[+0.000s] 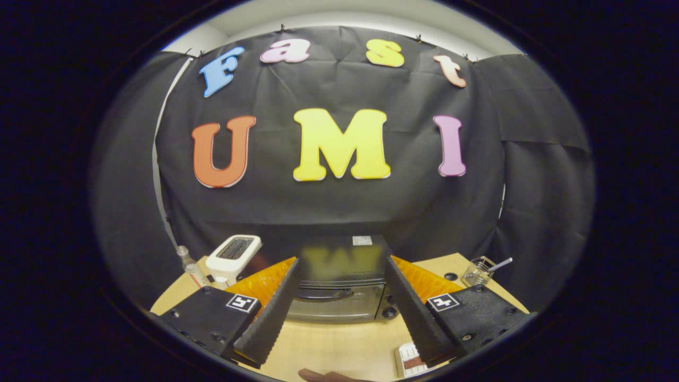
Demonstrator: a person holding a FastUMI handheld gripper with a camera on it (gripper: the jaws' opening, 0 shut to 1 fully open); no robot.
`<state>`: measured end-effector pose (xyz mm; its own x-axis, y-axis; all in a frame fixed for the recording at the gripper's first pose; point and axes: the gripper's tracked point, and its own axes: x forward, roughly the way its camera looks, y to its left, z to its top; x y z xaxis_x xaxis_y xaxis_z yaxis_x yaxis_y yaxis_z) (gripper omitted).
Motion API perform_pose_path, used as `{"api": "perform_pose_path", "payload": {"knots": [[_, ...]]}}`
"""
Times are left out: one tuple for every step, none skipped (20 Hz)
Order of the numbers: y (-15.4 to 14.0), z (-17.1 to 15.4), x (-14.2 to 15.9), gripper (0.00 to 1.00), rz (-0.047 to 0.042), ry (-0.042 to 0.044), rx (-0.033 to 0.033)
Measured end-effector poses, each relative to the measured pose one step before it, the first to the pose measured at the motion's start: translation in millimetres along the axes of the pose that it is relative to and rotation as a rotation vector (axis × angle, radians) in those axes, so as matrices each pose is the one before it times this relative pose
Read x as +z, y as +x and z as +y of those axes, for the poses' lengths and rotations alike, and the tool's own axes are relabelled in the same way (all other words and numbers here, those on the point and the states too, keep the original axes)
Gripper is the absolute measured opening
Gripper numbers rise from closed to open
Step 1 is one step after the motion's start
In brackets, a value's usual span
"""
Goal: Open the toaster oven, put the food inside, and close the toaster oven door.
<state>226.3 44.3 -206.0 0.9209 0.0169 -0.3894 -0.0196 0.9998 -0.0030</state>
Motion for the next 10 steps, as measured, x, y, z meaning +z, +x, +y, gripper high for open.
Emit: {"api": "perform_pose_path", "payload": {"knots": [[16.52, 8.45, -11.95, 1.00, 0.03751, -0.00819, 0.01531], [15.97, 6.84, -9.98, 1.00, 0.03366, 0.00175, 0.00317], [13.82, 7.56, -8.98, 1.00, 0.03691, 0.00380, 0.01585], [12.99, 5.29, -7.09, 1.00, 0.02999, -0.01422, -0.00419], [11.33, 0.12, -4.32, 1.00, 0.02443, -0.01558, -0.01540], [7.40, 0.89, -4.45, 1.00, 0.02507, -0.00266, -0.00808], [0.95, 1.41, -7.05, 1.00, 0.03134, 0.00885, 0.00025], [0.67, 0.79, 2.94, 1.00, -0.01661, 0.01892, 0.00268], [2.57, 2.88, -1.72, 1.00, 0.01207, -0.00298, 0.00267], [-1.73, 0.33, 0.45, 1.00, 0.00079, -0.00035, 0.00206]]}}
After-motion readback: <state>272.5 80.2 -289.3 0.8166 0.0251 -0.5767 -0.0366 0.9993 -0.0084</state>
